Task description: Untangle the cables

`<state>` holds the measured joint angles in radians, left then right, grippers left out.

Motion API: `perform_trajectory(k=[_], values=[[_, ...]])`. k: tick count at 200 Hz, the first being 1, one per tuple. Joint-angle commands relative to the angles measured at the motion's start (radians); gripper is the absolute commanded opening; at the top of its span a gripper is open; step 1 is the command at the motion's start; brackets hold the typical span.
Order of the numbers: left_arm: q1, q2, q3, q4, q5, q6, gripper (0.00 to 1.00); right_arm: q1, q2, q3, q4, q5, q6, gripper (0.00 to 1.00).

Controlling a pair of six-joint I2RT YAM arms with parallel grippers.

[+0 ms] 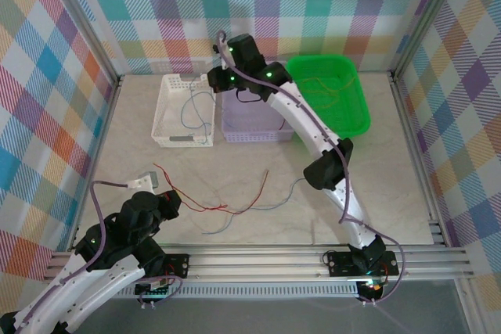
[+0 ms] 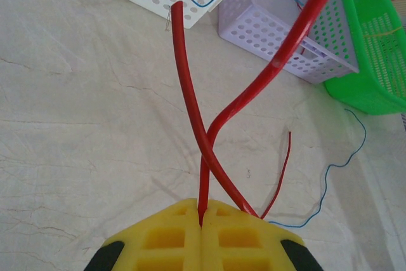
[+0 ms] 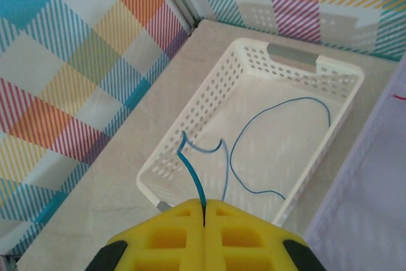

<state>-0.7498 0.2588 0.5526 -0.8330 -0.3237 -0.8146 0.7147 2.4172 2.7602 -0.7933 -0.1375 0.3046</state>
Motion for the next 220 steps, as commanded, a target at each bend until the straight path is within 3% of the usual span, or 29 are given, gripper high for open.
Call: perform_trajectory(k=[1,78,144,220], values=[[0.008,0.001,0.028,0.025,0.001,0.012,0.00,0.014,0.023,0.039,0.098,-0.011,-0.014,0.00],[0.008,-0.013,0.014,0.018,0.004,0.006,0.00,0.072,0.170,0.038,0.213,-0.028,-0.003,0.00],[0.007,-0.025,0.010,0.012,0.007,0.005,0.00,0.075,0.286,0.037,0.189,-0.048,0.033,0.00],[0.008,-0.021,0.012,0.021,0.011,-0.001,0.00,0.072,0.329,0.039,0.110,0.018,0.039,0.03]])
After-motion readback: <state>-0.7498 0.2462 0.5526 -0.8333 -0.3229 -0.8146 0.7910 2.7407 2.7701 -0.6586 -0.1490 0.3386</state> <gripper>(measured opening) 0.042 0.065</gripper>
